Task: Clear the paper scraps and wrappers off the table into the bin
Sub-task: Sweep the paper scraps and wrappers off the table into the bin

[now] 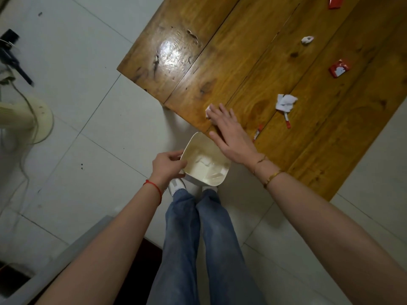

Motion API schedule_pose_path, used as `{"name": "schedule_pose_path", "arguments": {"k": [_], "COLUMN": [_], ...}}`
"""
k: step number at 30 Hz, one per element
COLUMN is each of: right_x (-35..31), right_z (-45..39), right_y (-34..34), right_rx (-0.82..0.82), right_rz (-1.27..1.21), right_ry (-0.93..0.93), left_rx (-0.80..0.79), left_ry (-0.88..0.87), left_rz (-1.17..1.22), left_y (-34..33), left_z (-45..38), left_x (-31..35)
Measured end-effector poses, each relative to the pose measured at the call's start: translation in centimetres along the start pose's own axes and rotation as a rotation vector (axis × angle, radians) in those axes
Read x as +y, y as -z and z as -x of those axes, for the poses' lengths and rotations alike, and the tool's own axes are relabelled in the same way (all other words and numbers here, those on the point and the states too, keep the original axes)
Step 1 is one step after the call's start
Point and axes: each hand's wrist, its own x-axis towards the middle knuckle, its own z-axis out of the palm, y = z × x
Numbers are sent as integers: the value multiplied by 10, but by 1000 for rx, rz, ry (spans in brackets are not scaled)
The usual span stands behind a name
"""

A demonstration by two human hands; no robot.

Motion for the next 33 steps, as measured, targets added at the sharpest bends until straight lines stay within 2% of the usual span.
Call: {"name": "schedule_pose_path", "arguments": {"k": [5,8,11,15,18,25,33], "right_x": [-21,-23,-13,28,62,100,70], "right_z": [42,60,67,63,58,56,77], "right_y": [-25,-30,-19,18,46,55,25], "right_rx": [-168,-183,-53,290,381,260,142], "right_rz": [46,29,-35,-49,4,-35,-31], "right_ry": [116,162,94,-181,-350,-468,-297], "left_rx": [-3,-20,-24,-44,-61,-99,-100], "left_ry": [-10,-15,-14,-11,-6,1,24], "left_rz": [8,-1,-12,-36,-51,-65,-62], "left_y": [-11,-17,-23,-31,-40,-61,-61], "left_z": [-1,-1,0,3,6,12,16], "left_x": [2,2,2,0,-5,-12,-13]}}
